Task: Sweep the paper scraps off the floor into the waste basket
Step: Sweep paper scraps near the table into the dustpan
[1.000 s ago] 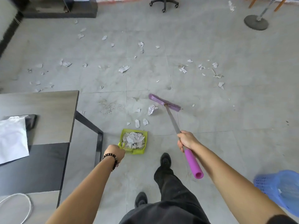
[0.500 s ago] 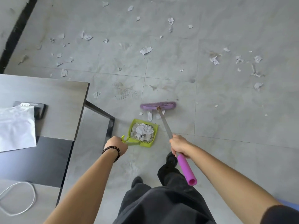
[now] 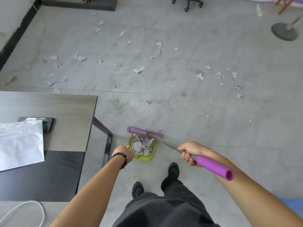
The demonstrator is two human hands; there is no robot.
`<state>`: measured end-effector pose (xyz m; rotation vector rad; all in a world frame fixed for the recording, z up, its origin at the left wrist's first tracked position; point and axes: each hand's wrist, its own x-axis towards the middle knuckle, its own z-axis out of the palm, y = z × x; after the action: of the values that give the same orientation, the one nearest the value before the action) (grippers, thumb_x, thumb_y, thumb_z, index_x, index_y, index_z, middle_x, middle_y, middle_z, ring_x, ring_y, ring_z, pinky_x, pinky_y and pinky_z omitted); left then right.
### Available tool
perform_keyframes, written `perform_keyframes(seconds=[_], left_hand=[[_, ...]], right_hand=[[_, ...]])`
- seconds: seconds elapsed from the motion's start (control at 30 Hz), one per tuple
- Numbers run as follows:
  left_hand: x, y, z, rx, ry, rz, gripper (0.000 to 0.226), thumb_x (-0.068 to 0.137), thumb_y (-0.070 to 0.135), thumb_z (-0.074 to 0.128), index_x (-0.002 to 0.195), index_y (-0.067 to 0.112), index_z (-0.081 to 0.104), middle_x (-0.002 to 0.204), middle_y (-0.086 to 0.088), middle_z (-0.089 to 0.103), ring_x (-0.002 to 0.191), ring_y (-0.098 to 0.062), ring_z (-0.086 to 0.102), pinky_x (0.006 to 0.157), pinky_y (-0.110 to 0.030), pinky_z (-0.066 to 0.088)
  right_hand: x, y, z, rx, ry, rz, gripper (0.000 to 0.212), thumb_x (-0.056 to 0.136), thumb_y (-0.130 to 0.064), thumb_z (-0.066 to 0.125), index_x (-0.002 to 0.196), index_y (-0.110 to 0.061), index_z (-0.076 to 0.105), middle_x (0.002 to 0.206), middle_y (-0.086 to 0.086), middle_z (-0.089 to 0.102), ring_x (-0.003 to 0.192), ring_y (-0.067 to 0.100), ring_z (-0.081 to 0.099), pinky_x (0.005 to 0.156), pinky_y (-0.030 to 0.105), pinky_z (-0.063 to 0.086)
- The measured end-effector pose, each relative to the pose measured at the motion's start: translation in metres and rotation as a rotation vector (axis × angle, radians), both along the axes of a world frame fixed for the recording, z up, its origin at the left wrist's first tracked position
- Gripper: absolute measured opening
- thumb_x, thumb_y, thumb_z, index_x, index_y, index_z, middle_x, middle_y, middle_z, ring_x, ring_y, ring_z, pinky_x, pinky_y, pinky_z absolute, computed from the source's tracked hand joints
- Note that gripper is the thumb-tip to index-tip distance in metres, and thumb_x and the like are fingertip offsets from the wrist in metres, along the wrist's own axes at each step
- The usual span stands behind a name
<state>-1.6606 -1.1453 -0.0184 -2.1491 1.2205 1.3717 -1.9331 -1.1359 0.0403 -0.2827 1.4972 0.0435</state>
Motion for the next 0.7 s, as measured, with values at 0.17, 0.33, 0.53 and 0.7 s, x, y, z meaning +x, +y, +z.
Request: perform_keyframes(seconds=[0.17,0.33,0.53,0.7], left_hand=[[0.027,0.024,-0.001,-0.012,0.000,-0.023,0.027,0.083,0.008,0.043,0.098,0.001,0.064,0.067,-0.010,0.056,0.055,-0.024,0.051,0.044,-0.019,0.039],[0.030,0.028,-0.004,-0.018,0.018,0.031,0.019,0.083,0.010,0.046,0.091,0.005,0.063,0.065,-0.007,0.055,0.049,-0.021,0.051,0.042,-0.020,0.041],[0.024,0.017,-0.012,0.097,0.099,0.199,0.016,0.088,0.001,0.042,0.090,0.004,0.058,0.066,-0.012,0.064,0.045,-0.022,0.052,0.043,-0.021,0.038],[0.011,0.004,-0.010,0.052,0.039,0.062,0.018,0.089,0.009,0.055,0.071,0.008,0.058,0.063,-0.005,0.062,0.049,-0.019,0.057,0.044,-0.024,0.047]], right_hand=[[0.021,-0.005,-0.018,-0.096,0.092,-0.009,0.021,0.099,-0.019,0.036,0.078,-0.020,0.040,0.043,-0.006,0.036,0.028,0.003,0.033,0.033,0.010,0.027],[0.043,-0.008,-0.052,-0.337,0.230,0.204,0.011,0.088,-0.011,0.040,0.094,-0.013,0.049,0.041,0.004,0.048,0.037,0.017,0.041,0.039,0.024,0.035],[0.062,0.026,-0.066,-0.270,0.174,0.244,0.029,0.084,-0.003,0.035,0.105,0.004,0.053,0.046,0.010,0.049,0.040,0.019,0.044,0.051,0.030,0.038],[0.035,0.032,-0.037,-0.083,0.080,0.055,0.033,0.095,-0.010,0.040,0.124,-0.006,0.054,0.041,0.001,0.041,0.033,0.012,0.036,0.034,0.016,0.031]])
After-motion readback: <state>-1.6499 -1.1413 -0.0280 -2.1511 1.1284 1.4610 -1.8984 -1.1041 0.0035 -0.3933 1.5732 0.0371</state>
